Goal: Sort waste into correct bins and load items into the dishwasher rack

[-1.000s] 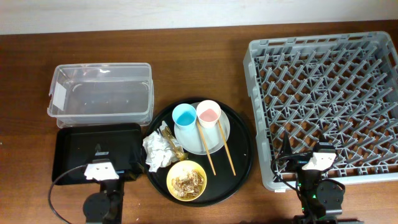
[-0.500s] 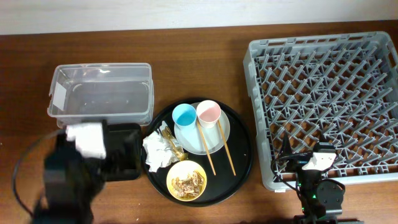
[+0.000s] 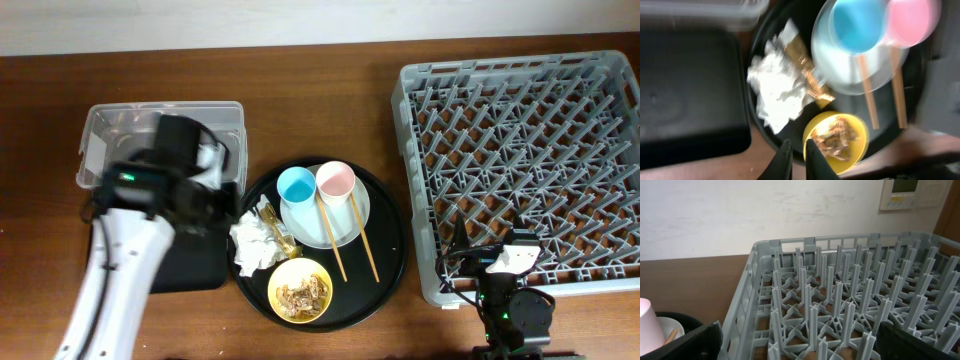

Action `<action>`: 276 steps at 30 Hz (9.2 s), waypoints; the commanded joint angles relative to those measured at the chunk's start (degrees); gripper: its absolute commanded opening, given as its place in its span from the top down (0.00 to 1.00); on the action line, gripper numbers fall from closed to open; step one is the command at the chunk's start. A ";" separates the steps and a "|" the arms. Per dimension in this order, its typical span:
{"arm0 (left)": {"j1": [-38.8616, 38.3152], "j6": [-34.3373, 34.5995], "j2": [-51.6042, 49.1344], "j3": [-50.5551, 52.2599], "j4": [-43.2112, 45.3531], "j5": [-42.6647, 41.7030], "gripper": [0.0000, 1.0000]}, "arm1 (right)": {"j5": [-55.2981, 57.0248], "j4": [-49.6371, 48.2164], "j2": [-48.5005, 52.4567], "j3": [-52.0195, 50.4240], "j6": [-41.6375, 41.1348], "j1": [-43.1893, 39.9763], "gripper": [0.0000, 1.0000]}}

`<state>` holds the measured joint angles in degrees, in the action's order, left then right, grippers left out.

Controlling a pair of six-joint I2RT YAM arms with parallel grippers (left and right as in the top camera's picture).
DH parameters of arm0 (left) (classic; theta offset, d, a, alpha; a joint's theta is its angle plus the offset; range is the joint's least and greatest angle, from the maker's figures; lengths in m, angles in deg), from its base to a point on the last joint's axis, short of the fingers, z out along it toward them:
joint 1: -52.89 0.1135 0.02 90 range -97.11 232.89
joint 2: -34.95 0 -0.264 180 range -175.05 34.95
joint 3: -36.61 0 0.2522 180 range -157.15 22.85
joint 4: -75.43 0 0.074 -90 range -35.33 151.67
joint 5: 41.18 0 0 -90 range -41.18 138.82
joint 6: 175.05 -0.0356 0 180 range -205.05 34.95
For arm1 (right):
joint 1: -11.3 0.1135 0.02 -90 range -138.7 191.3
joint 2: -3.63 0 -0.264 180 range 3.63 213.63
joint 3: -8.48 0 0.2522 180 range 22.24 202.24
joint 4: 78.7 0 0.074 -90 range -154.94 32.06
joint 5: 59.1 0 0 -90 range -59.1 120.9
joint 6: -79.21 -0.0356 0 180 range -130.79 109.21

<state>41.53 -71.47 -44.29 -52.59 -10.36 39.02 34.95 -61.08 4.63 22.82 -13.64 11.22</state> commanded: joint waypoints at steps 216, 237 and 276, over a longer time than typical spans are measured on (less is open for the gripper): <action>27.65 17.16 -2.51 35.01 37.09 20.00 0.27 | 0.28 0.44 -0.26 -0.26 -0.20 -0.37 0.01; 27.67 17.14 -7.08 34.27 39.76 19.08 0.85 | 0.28 0.44 -0.26 -0.26 -0.20 -0.37 0.02; 27.21 24.06 3.87 22.23 62.93 -14.58 0.45 | 0.28 0.44 -0.26 -0.26 -0.20 -0.37 0.01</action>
<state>68.98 -45.28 -48.75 -30.17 56.66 37.27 34.93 -61.06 4.65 22.82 -13.64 11.22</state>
